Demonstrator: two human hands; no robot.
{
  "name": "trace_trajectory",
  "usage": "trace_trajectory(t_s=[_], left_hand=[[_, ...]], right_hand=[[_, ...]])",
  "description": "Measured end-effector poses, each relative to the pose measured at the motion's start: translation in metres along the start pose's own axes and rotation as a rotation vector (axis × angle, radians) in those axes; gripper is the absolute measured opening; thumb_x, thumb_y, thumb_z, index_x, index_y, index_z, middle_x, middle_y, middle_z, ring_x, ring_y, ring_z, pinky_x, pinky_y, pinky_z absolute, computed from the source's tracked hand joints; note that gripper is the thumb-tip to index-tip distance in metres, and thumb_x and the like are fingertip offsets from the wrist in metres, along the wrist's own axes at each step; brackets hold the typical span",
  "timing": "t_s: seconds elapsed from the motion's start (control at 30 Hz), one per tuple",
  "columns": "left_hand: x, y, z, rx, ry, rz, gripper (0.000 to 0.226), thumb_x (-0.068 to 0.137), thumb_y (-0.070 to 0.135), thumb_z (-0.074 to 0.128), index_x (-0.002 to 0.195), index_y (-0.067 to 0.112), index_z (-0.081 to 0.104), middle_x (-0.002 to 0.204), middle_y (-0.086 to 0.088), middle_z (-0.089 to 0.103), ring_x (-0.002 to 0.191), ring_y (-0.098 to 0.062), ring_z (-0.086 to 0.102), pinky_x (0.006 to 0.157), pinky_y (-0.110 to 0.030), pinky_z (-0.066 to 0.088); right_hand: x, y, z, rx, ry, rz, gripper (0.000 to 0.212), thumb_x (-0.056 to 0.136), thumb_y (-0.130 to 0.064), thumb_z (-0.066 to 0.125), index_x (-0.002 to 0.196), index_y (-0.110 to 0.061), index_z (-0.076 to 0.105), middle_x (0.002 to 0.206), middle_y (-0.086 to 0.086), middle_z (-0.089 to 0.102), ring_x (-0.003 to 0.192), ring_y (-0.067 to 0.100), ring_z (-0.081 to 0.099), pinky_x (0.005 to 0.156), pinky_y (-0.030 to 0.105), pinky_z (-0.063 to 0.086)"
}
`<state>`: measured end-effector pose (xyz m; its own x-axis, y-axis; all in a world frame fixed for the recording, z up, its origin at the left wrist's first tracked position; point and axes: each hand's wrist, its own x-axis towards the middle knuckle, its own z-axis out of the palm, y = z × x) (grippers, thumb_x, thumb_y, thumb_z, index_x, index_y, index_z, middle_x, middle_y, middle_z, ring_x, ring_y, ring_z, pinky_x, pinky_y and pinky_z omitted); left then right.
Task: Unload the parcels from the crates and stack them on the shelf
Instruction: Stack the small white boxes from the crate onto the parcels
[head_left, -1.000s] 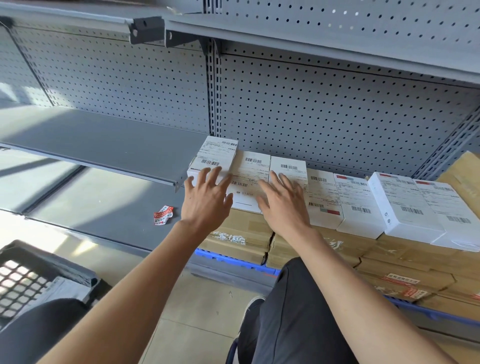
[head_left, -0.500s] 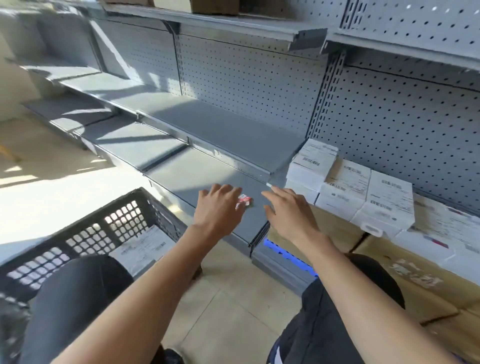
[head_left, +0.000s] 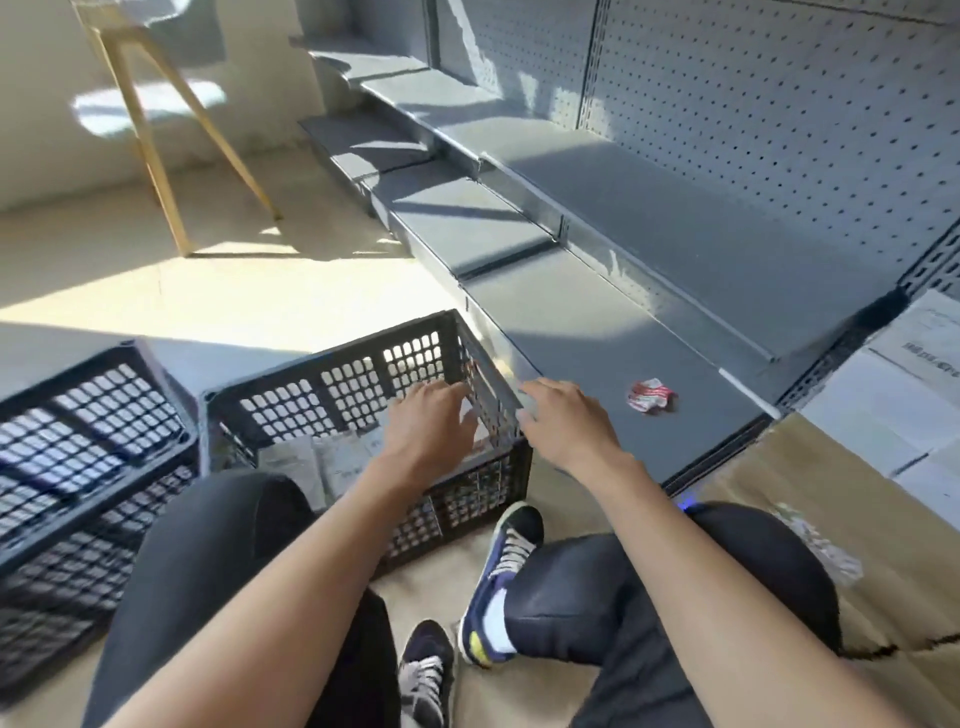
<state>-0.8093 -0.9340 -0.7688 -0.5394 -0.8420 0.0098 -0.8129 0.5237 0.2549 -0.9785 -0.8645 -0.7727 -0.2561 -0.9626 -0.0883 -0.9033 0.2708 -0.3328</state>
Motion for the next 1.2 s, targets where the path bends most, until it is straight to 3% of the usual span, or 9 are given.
trace_trajectory(t_s=[0.3,0.5,0.73,0.87,1.03,1.2], left_hand=[[0.016,-0.082,0.047,-0.128,-0.111,-0.291,0.038,0.102,0.035,0.051,0.136,0.021,0.062,0.138,0.0,0.064,0.12,-0.02,0.063,0.097,-0.039,0.054],[0.026,-0.142,0.096,-0.195,-0.219,-0.46,0.042,0.1,0.035,0.051,0.137,0.019,0.061,0.14,-0.004,0.062,0.122,-0.025,0.061,0.101,-0.05,0.051],[0.059,-0.2,0.151,-0.224,-0.352,-0.564,0.048,0.096,0.037,0.052,0.141,0.022,0.056,0.135,-0.008,0.065,0.123,-0.029,0.059,0.102,-0.053,0.05],[0.079,-0.215,0.185,-0.292,-0.403,-0.532,0.055,0.1,0.036,0.052,0.151,0.017,0.044,0.145,-0.013,0.056,0.127,-0.031,0.056,0.107,-0.048,0.047],[0.114,-0.214,0.224,-0.235,-0.434,-0.329,0.056,0.102,0.037,0.05,0.154,0.023,0.037,0.162,-0.004,0.033,0.149,-0.028,0.026,0.118,-0.054,0.03],[0.131,-0.213,0.264,-0.099,-0.518,-0.211,0.057,0.103,0.039,0.047,0.156,0.029,0.031,0.17,-0.005,0.005,0.156,-0.028,0.002,0.12,-0.057,0.019]], right_hand=[[0.058,-0.019,0.075,0.058,-0.199,-0.02,0.05,0.102,-0.031,0.046,0.151,-0.027,0.04,0.155,-0.003,0.043,0.14,0.025,0.039,0.112,0.046,0.039],[0.1,-0.03,0.122,0.02,-0.318,-0.037,0.051,0.103,-0.03,0.046,0.152,-0.024,0.037,0.154,-0.002,0.042,0.138,0.026,0.039,0.111,0.046,0.039],[0.171,-0.049,0.186,-0.016,-0.484,-0.01,0.057,0.103,-0.03,0.049,0.156,-0.025,0.028,0.16,0.003,0.032,0.144,0.029,0.03,0.114,0.048,0.035],[0.207,-0.054,0.219,-0.04,-0.546,-0.005,0.062,0.102,-0.028,0.051,0.158,-0.025,0.024,0.161,0.004,0.028,0.145,0.03,0.028,0.115,0.05,0.032],[0.242,-0.029,0.258,-0.129,-0.6,0.033,0.067,0.099,-0.027,0.054,0.158,-0.03,0.022,0.164,0.007,0.017,0.146,0.034,0.025,0.115,0.052,0.031],[0.255,-0.008,0.294,-0.195,-0.666,0.072,0.071,0.101,-0.022,0.046,0.159,-0.035,0.009,0.168,0.004,-0.011,0.153,0.031,-0.002,0.118,0.055,0.021]])
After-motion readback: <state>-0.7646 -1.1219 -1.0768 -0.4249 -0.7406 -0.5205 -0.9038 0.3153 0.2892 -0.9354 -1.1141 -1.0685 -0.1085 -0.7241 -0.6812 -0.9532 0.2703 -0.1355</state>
